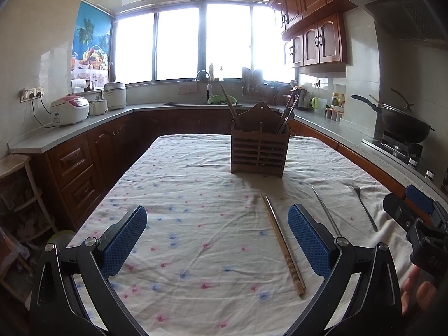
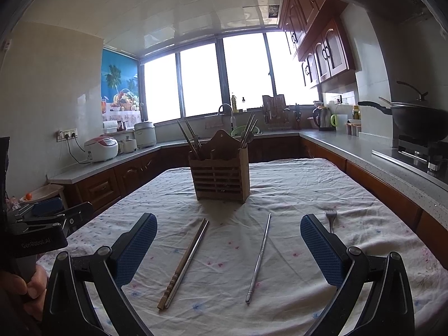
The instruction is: Organize utensils
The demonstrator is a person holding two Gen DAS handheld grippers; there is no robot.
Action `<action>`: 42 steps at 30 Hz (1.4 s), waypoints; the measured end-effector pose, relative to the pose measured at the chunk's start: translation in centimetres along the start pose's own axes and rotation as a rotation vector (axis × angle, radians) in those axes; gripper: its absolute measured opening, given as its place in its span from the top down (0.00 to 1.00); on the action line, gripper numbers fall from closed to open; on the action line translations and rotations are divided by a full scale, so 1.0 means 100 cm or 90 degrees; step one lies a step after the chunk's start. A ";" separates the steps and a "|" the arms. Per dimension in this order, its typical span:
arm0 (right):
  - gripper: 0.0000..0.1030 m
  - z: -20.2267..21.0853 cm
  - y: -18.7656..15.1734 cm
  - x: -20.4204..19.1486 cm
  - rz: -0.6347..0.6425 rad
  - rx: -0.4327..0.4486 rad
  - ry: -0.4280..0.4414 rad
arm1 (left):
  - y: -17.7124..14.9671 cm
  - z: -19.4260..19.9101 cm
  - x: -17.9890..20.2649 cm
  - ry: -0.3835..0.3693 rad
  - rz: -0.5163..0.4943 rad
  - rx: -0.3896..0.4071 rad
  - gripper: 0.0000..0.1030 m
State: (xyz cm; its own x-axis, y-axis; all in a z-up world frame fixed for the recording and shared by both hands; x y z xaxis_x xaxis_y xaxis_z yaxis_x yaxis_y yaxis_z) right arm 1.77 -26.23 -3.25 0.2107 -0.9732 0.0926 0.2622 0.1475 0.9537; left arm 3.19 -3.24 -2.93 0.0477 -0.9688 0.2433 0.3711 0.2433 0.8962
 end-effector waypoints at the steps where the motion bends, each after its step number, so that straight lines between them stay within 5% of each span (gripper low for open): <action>1: 0.00 0.000 0.001 0.000 0.000 0.000 0.001 | 0.000 0.000 0.000 0.000 0.000 0.000 0.00; 42: 0.00 -0.007 0.010 0.001 -0.006 0.000 0.011 | 0.006 -0.013 0.002 -0.015 0.005 -0.017 0.00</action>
Point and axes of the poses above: each gripper's, at about its wrist camera, not at the fingertips, and z roughly against the way its jaws point, x to its right, y to its top, the point moved 2 cm from there along -z, roughly the way its jaws point, and after that the axes turned 14 degrees about z, right-handed, at the moved point
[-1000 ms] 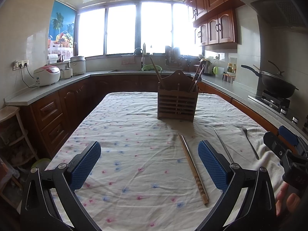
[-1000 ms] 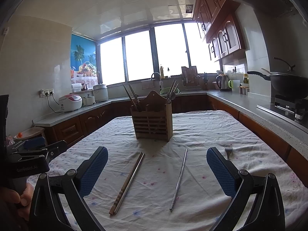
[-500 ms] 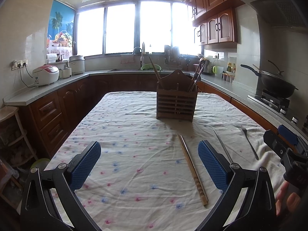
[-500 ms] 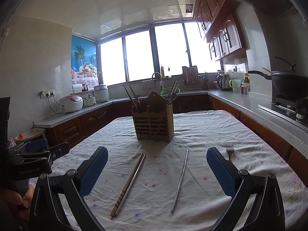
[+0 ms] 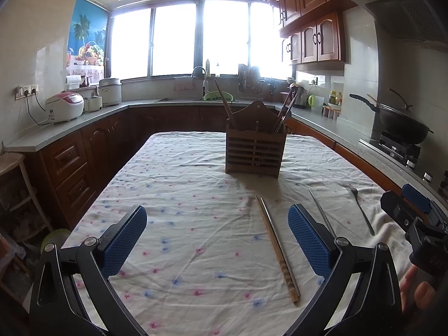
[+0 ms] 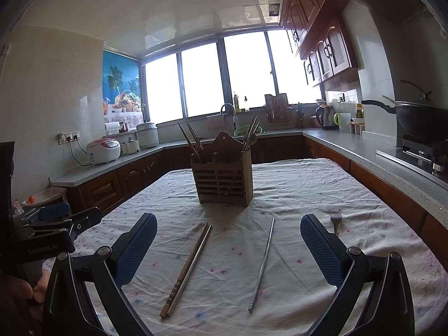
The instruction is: Organize utensils
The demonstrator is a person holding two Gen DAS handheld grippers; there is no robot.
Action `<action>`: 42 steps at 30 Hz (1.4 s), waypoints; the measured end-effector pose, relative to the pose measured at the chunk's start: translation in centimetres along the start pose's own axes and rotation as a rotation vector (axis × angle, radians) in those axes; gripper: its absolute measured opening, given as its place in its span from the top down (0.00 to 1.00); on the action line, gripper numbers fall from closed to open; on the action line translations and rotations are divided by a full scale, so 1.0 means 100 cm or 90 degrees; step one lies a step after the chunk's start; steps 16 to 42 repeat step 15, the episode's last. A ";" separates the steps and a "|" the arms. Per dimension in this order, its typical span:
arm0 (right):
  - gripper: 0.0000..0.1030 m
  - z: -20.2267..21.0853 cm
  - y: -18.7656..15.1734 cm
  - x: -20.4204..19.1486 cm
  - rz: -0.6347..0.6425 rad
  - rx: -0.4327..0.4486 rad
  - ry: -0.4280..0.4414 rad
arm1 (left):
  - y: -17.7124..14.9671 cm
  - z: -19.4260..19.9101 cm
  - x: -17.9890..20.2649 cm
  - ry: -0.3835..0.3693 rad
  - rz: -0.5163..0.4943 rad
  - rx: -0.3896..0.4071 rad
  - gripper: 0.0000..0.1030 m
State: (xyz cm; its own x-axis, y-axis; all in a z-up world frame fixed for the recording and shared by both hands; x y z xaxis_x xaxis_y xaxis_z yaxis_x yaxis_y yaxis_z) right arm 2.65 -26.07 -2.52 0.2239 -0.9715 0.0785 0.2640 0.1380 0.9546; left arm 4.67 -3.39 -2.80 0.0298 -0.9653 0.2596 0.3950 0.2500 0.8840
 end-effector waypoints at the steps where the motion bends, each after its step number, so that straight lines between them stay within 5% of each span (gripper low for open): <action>1: 0.00 0.000 0.001 0.000 0.000 0.000 -0.001 | 0.001 0.000 0.000 -0.002 0.001 0.000 0.00; 42: 0.00 -0.011 0.005 0.008 -0.003 -0.013 -0.009 | 0.010 -0.003 0.004 -0.010 -0.001 0.000 0.00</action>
Point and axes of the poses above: each gripper's, at about its wrist camera, not at the fingertips, and z roughly against the way its jaws point, x to its right, y to its top, the point moved 2 cm from there along -z, roughly the way its jaws point, and after that the axes turned 14 degrees about z, right-handed, at the moved point
